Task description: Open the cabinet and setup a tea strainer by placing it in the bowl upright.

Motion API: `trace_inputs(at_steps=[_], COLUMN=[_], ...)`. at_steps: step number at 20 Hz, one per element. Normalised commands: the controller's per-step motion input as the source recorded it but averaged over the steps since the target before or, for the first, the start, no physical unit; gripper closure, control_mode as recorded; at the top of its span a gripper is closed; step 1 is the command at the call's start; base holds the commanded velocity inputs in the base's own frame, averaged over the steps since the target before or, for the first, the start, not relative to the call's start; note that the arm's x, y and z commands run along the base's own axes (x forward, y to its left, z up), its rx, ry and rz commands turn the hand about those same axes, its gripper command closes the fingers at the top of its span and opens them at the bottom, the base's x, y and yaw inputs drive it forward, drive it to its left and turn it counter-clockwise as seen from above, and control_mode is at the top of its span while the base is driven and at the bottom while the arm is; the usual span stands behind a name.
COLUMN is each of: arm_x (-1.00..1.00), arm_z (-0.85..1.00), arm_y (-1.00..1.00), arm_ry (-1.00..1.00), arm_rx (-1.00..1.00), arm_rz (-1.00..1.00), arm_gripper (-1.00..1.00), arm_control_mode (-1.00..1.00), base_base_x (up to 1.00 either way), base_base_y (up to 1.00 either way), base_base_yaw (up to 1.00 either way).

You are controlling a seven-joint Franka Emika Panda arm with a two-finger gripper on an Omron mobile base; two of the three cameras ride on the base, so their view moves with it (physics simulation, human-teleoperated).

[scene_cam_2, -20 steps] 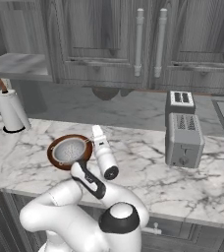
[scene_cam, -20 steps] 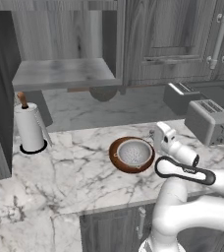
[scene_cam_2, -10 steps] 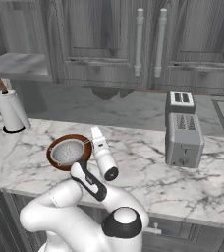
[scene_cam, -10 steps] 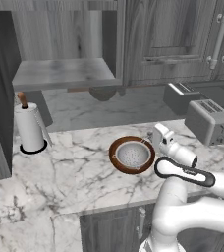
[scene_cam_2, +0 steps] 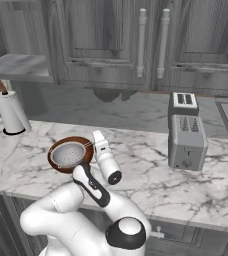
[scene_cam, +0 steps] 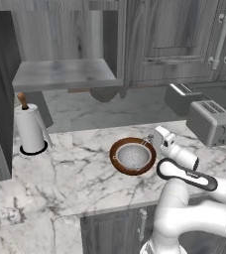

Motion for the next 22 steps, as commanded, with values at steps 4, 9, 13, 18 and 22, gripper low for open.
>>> trace_inputs(at_steps=[4,9,13,18,22], arm_x=[0.01,0.0,0.0,0.0,0.0], arm_z=[-0.06,-0.04,0.0,0.0,0.0], arm_y=[0.03,0.01,0.0,0.0,0.0], arm_ry=[0.0,0.0,0.0,0.0,0.0], arm_rx=[0.0,0.0,0.0,0.0,0.0], arm_rz=[0.06,0.04,0.04,0.04,0.03], arm_gripper=[1.0,1.0,-1.0,-1.0,-1.0], arm_control_mode=[-1.0,-1.0,-1.0,-1.0,-1.0], base_base_x=[0.0,0.0,0.0,0.0,0.0], base_base_y=[0.0,0.0,0.0,0.0,0.0], base_base_yaw=[0.0,0.0,0.0,0.0,0.0])
